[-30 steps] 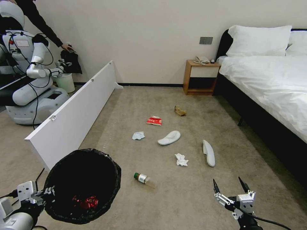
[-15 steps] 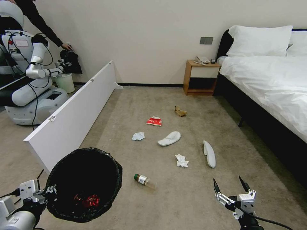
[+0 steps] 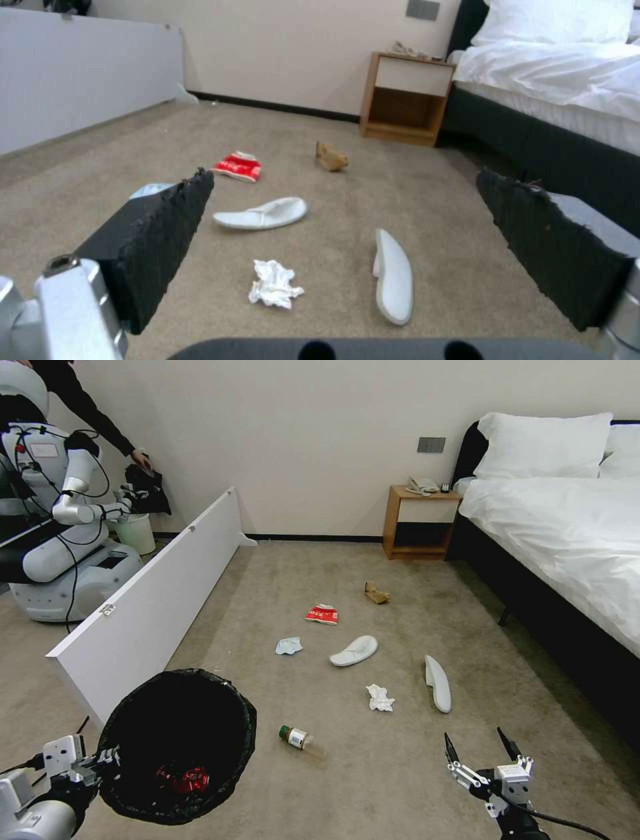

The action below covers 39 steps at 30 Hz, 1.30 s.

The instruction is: Pick up the trash bin, then pick up the garbage from the floor and place it into the trash bin.

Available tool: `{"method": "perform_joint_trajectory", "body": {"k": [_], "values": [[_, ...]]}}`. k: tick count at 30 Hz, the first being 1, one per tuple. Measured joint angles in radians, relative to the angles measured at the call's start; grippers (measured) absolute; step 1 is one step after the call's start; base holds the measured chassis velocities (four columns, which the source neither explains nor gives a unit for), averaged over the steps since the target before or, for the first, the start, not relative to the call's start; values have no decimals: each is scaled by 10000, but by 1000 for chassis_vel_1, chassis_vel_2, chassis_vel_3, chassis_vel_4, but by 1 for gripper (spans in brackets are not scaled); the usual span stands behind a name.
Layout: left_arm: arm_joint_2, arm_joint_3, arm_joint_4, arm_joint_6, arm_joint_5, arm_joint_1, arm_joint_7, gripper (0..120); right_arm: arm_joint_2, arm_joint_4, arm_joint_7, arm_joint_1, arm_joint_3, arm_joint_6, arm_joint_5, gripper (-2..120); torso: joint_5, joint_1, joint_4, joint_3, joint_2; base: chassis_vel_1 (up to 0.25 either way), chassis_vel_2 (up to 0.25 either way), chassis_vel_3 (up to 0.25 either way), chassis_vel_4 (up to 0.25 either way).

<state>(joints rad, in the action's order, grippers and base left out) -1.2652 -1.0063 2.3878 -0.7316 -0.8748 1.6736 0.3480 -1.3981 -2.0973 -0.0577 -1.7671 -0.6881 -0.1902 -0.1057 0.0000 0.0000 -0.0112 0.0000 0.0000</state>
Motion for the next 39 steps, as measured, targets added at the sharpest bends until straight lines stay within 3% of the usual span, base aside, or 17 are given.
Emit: {"method": "perform_joint_trajectory", "body": {"k": [39], "values": [[76, 33, 22, 1, -28, -81, 8, 2, 55, -62, -95, 79, -42, 101, -207, 100, 0, 1, 0, 0, 0, -15, 14, 15, -15]]}}
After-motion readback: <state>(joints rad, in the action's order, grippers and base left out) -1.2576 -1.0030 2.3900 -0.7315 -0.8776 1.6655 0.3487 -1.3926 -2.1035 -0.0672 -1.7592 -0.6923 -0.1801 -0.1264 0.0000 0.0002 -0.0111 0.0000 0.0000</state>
